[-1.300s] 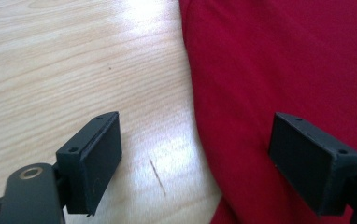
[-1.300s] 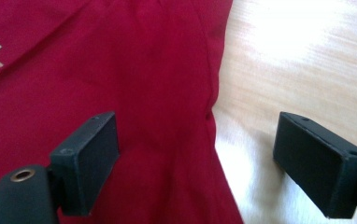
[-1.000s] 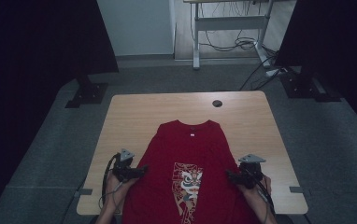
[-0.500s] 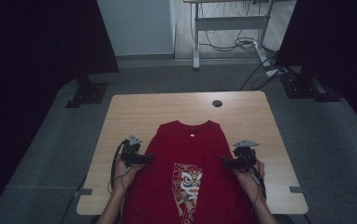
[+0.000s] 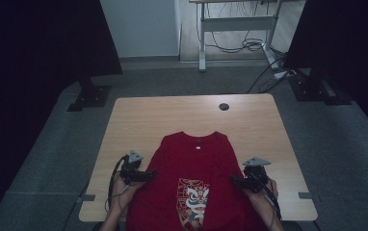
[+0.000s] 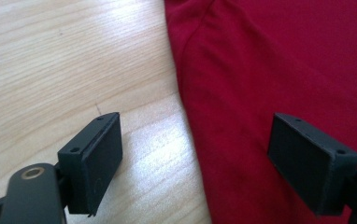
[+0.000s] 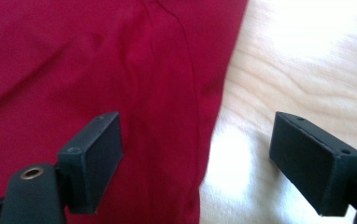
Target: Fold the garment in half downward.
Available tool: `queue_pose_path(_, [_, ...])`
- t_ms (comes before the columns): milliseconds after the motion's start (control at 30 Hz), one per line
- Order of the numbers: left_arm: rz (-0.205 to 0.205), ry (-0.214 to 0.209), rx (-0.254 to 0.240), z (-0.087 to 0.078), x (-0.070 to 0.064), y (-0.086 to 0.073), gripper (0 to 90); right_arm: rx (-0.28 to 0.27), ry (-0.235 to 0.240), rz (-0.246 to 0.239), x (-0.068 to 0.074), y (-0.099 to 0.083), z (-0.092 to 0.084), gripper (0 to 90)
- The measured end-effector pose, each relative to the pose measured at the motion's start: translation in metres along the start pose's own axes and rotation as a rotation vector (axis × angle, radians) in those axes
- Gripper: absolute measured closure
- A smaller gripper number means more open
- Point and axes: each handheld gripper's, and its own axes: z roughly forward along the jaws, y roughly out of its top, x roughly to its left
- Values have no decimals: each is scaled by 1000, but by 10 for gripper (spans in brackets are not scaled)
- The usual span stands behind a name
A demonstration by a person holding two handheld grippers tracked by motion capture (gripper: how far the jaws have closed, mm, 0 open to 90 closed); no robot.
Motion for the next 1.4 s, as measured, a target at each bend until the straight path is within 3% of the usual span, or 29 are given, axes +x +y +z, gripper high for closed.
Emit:
queue_pose_path(67, [0, 0, 0, 0, 0, 0, 170, -11, -6, 3, -1, 4, 1, 160])
queue_pose_path(100, [-19, -3, -15, 8, 4, 14, 170, -11, -6, 3, -1, 4, 1, 153])
queue_pose_path(167, [-21, 11, -1, 19, 7, 20, 141, -28, -21, 6, -4, 24, 15, 115])
queue_pose_path(200, [-21, 11, -1, 19, 7, 20, 134, -28, -21, 6, -4, 24, 15, 115])
queue_pose_path(233, [-26, 31, 38, 30, 9, 21, 134, -23, -28, 9, -6, 27, 20, 113])
queue_pose_path(300, [-28, 43, 35, 35, 10, 17, 127, -7, -31, 29, -10, 30, 30, 110])
queue_pose_path(367, [-28, 43, 35, 35, 10, 17, 99, -5, -46, 16, -10, 28, 36, 110])
queue_pose_path(433, [-27, 48, 13, 27, 6, 7, 103, -4, -38, 13, -8, 22, 30, 116])
queue_pose_path(533, [-27, 48, 13, 27, 6, 7, 103, -9, -38, 11, -6, 19, 27, 119])
queue_pose_path(567, [-26, 48, 13, 19, -1, -1, 103, -9, -38, 11, -6, 19, 27, 119])
queue_pose_path(600, [-26, 48, 14, 16, -4, -4, 103, -14, -34, 7, 0, 8, 16, 128])
queue_pose_path(900, [-24, 42, 16, 16, -3, -3, 88, -14, -36, 10, 2, 6, 15, 127])
queue_pose_path(967, [-19, 33, 44, 17, -2, 2, 90, -14, -39, 11, 2, 6, 15, 123])
queue_pose_path(1167, [-20, 35, 48, 17, -2, 5, 112, -14, -40, 10, 2, 6, 15, 119])
queue_pose_path(1200, [0, 5, 24, 23, -13, 23, 112, -14, -40, 10, 2, 6, 15, 119])
queue_pose_path(1267, [0, 5, 24, 23, -13, 23, 112, -14, -41, 11, 2, 6, 15, 119])
queue_pose_path(1300, [37, -15, 27, 32, -27, 34, 112, -14, -42, 12, 2, 6, 15, 118])
queue_pose_path(1333, [54, -14, 32, 35, -31, 37, 112, -14, -42, 12, 2, 6, 15, 118])
queue_pose_path(1400, [54, -14, 32, 35, -31, 37, 111, -14, -42, 13, 2, 6, 15, 118])
